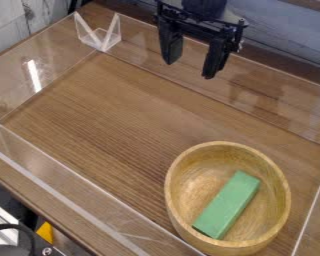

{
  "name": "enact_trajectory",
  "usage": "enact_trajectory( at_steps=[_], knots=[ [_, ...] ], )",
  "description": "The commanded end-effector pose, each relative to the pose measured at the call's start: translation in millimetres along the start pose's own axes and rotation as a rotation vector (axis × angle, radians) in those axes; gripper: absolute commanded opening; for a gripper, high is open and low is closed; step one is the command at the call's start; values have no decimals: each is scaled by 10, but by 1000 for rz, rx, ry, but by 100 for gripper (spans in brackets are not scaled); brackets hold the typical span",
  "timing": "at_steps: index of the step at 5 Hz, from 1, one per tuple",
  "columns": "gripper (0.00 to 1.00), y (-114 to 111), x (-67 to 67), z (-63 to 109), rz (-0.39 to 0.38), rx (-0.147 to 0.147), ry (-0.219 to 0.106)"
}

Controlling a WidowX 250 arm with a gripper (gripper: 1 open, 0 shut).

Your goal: Remove the green block from inside the brown bowl and put it on the table

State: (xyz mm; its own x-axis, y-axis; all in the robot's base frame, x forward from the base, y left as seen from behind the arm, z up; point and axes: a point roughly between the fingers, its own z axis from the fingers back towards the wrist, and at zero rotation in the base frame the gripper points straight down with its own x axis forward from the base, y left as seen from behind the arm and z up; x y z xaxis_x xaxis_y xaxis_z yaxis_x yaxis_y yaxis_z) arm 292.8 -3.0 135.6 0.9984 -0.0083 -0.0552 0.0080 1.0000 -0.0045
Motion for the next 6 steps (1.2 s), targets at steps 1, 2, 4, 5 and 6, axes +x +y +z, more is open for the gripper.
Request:
enact_trajectory(
  at_steps=[1, 2, 4, 5, 6],
  knots=[
    [100, -150, 28, -108, -20, -2, 7],
    [100, -530, -111, -334, -48, -19, 42],
    [100, -1121, -667, -395, -25, -51, -8],
    [100, -928, -630, -474, -137, -61, -53],
    [100, -844, -557, -597, -232, -68, -69]
  ],
)
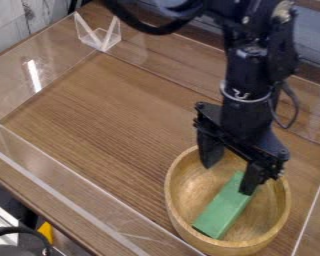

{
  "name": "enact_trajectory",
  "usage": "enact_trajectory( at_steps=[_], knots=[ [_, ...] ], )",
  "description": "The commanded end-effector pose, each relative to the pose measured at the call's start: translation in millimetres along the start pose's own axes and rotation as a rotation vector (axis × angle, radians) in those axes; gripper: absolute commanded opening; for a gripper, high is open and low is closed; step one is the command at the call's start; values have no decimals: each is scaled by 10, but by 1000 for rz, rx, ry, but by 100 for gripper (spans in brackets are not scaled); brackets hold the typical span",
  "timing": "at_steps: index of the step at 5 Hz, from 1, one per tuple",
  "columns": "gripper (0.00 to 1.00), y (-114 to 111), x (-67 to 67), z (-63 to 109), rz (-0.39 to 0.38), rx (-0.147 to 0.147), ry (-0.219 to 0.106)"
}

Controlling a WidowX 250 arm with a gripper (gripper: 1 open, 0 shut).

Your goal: Remove the green block from inside the brown bowl and put it on the table

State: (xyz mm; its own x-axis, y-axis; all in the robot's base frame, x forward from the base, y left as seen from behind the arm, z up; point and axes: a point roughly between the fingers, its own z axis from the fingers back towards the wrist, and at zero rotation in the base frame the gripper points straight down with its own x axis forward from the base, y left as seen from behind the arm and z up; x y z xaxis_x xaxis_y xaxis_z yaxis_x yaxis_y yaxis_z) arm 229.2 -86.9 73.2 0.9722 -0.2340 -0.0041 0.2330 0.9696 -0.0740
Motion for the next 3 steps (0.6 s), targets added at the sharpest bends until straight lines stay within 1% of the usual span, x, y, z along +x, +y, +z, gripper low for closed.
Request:
enact_trajectory(
  at_steps=[1, 2, 3],
  knots=[
    [100, -39, -8, -35, 7, -2, -25],
    [100, -78, -44, -123, 8, -5, -22],
    [100, -108, -91, -18, 73, -6, -29]
  ],
)
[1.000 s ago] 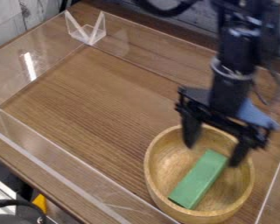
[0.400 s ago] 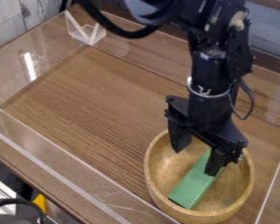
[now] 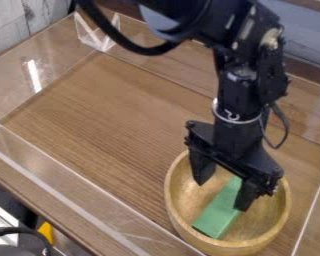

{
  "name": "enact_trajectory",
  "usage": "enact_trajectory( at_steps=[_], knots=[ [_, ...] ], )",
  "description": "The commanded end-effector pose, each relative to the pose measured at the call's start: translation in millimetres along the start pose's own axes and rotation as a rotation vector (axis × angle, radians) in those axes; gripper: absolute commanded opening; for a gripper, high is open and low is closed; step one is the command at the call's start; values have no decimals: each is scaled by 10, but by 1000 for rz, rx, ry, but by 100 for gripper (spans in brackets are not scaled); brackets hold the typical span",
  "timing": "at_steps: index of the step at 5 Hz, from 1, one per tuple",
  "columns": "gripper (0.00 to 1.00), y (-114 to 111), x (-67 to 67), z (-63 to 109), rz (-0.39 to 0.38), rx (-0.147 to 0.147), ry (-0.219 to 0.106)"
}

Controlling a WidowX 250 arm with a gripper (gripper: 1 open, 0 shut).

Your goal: Remove the green block from inside the brown bowl and put it on the table

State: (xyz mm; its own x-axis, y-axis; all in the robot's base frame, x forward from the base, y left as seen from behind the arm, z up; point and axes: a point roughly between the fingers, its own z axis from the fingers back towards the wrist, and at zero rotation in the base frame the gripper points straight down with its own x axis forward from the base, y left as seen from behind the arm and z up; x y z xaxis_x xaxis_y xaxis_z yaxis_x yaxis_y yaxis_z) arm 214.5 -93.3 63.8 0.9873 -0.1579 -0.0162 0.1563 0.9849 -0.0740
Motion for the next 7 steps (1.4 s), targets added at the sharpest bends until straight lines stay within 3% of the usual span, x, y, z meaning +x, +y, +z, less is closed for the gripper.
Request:
enact_trajectory(
  at_steps=[1, 3, 5, 7],
  knots=[
    [100, -42, 2, 190, 50, -9, -44],
    [100, -69, 177, 187, 57, -11, -54],
    [100, -31, 182, 152, 49, -17, -49],
    [100, -33, 43, 135, 33, -21, -49]
  ],
)
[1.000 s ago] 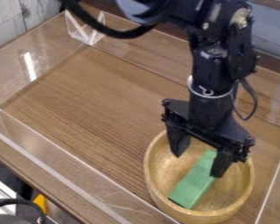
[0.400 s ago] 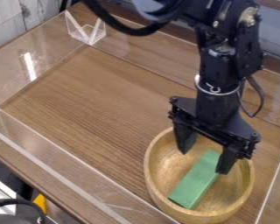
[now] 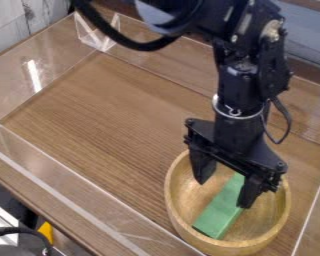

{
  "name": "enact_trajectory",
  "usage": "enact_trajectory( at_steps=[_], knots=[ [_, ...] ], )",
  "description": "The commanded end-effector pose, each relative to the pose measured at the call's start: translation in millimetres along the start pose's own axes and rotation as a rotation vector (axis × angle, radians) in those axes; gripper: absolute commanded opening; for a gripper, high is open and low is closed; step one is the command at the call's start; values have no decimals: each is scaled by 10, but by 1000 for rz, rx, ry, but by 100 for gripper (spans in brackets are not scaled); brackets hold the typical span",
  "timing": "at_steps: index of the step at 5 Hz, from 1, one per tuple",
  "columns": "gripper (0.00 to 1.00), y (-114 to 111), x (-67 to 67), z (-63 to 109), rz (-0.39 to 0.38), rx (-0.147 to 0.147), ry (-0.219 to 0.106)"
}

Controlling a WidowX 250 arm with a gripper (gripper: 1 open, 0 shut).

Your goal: Remove the green block from inside the brown bowl and put it on the table

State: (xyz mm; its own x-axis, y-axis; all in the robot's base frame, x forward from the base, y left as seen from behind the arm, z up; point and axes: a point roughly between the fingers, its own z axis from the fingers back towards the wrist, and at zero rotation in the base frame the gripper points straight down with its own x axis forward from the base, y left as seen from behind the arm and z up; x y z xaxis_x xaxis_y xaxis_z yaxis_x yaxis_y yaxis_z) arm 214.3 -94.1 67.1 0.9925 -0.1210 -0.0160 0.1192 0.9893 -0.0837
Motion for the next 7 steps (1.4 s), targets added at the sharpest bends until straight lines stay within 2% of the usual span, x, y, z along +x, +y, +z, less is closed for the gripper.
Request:
enact_trajectory(
  at_steps=[1, 2, 4, 5, 6, 7],
  knots=[
    [100, -153, 58, 14, -18, -14, -47],
    [100, -267, 85, -40, -24, -14, -49],
    [100, -239, 71, 313, 75, -20, -71],
    [100, -410, 106, 302, 71, -20, -69],
    [100, -537, 109, 221, 63, -18, -61],
    [100, -420, 46, 141, -9, -6, -53]
  ],
)
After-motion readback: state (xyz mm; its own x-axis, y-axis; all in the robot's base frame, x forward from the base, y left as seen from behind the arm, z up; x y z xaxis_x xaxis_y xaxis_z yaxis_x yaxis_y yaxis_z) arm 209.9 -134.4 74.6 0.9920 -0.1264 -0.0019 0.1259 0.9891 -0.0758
